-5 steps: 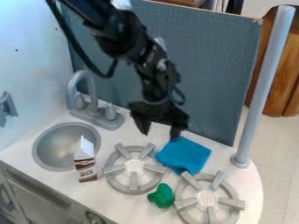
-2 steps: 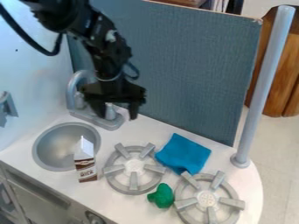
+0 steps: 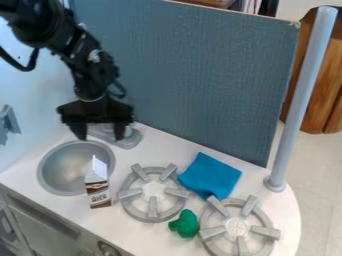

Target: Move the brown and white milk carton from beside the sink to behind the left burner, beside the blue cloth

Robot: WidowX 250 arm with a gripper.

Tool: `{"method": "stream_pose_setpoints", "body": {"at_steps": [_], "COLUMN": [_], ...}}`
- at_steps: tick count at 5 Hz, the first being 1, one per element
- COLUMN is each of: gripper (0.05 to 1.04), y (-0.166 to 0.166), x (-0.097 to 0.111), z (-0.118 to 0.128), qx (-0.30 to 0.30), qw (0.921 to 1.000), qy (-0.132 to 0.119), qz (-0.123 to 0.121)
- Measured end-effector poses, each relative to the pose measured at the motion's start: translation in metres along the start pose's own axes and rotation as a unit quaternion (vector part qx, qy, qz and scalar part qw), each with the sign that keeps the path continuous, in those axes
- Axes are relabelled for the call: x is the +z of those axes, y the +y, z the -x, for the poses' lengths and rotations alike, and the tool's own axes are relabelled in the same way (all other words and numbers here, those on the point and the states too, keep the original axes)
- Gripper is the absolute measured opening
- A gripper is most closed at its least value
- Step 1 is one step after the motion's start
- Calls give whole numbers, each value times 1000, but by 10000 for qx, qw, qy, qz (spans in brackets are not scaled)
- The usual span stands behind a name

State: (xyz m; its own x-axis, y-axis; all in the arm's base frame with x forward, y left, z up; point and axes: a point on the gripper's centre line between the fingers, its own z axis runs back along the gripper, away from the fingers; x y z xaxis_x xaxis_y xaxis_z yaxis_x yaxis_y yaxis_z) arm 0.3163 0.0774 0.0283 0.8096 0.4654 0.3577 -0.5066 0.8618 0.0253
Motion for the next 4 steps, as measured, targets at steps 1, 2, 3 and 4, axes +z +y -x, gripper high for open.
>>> {"method": "stream_pose_setpoints", "body": {"at_steps": [1,2,3,4], "gripper": [1000,1000,1000,1000], "y": [11,23,38,49], "x": [-26,-38,-43,-54], "z": [10,8,0,2], "qx": [-96,22,174,303], "qw": [9993,9995,9997,9992], "qy": [224,219,-28,-126], "qz": [-286,-242,-195,-235]}}
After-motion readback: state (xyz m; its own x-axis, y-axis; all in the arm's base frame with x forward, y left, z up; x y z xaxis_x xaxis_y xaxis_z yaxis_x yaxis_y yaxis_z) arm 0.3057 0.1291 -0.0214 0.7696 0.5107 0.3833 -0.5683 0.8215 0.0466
